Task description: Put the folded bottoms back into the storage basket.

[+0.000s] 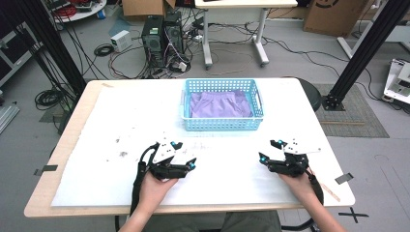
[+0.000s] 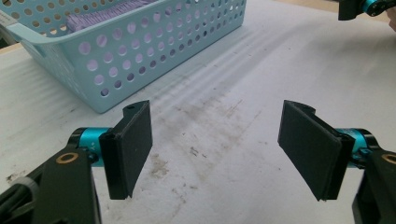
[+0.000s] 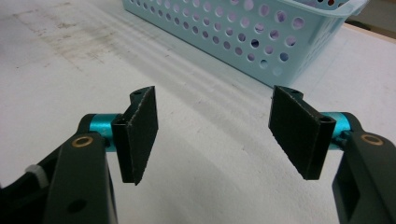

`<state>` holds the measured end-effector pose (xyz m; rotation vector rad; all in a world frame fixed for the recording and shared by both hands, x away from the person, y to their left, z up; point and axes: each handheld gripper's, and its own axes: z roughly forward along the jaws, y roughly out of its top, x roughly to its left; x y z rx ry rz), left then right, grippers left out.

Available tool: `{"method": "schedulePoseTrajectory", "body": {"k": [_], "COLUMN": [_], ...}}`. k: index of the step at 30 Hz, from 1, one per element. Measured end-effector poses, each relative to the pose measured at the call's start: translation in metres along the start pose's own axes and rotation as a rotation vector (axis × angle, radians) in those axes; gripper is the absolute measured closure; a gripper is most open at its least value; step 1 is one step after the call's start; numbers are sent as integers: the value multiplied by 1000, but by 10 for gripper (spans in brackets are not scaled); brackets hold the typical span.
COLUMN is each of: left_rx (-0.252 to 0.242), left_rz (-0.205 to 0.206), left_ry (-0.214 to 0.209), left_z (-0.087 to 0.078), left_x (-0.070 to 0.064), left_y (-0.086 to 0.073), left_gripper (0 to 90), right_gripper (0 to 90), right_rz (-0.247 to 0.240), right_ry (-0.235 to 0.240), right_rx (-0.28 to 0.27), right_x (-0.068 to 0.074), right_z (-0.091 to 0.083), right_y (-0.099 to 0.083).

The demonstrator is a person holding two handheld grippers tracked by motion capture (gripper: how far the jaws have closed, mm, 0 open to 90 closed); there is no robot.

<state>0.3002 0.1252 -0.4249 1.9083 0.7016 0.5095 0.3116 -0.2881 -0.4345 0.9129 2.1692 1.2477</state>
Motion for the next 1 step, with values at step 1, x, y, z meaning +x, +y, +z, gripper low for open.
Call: {"method": "schedulePoseTrajectory", "body": {"k": [1], "left_rx": [-3], "left_rz": [-4], "left_ry": [-1], "left_z": [0], "left_x": [0], "left_y": [0], "left_gripper": [262], "right_gripper": [334], "right_rz": [1], "right_ry": [-1], "right_rx": [1], "right_x": [0], "right_z": [0], "right_y": [0]}}
